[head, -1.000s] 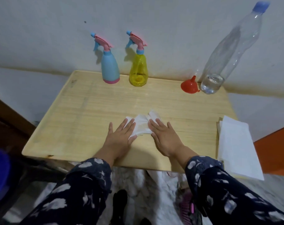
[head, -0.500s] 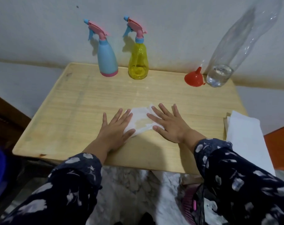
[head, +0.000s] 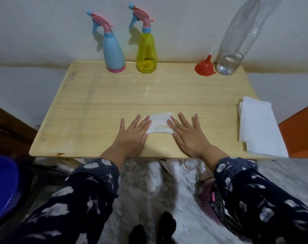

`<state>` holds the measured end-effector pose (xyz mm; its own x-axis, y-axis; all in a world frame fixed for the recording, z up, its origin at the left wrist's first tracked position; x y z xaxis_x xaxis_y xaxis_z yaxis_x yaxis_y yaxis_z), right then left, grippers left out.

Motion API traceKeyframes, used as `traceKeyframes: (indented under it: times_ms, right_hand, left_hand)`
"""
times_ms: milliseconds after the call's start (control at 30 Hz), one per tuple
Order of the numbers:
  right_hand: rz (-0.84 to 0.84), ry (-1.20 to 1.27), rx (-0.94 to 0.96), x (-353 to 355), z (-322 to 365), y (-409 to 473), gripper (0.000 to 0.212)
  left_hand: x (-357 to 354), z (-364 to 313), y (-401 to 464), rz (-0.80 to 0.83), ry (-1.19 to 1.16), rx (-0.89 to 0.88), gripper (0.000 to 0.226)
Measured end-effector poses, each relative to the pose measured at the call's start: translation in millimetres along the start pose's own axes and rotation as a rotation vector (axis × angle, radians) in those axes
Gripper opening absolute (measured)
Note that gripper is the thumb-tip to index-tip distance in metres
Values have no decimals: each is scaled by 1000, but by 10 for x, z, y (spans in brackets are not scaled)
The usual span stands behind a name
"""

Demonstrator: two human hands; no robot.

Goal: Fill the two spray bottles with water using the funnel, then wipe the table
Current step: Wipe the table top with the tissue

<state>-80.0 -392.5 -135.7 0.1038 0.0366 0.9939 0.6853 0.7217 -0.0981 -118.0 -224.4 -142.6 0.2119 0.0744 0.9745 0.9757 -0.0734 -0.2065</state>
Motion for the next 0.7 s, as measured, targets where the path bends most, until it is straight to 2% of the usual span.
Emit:
traceKeyframes:
  times_ms: [100, 200, 267, 333, 467, 567, 700]
  right_hand:
    - [4, 10, -40, -17, 128, -184, 70]
    - [7, 26, -77, -31, 268, -369, 72]
    - [9, 23, -96, -60, 354, -492, 73]
    - [9, 19, -113, -93, 426, -607, 76]
    - [22, 12, -143, -110, 588, -775, 79]
    - [-11, 23, -151, -81, 674, -865, 80]
    - [-63, 82, -207, 74, 561, -882, 71]
  left_hand:
    - [-50, -54, -170, 11, -25, -18, 57]
    - [-105, -96, -345, 14, -48, -55, 79]
    - [-128, -118, -448, 29, -43, -81, 83]
    - [-142, -143, -548, 31, -25, -96, 79]
    - [-137, -202, -713, 7, 9, -106, 55]
    - [-79, -247, -773, 11, -14, -137, 53]
    - [85, -287, -711, -5, -67, -167, 54]
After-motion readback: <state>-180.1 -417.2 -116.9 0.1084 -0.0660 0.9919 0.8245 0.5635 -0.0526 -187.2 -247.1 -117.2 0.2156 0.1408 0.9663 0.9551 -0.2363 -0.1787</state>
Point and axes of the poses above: each hand's wrist, its own y-axis towards the middle knuckle, its own x-axis out of the back of the hand, z = x × y, the point moved 8 cm from there along y, towards the middle knuckle, and after that the axes turned 7 degrees about x, right-handed, at the moved point
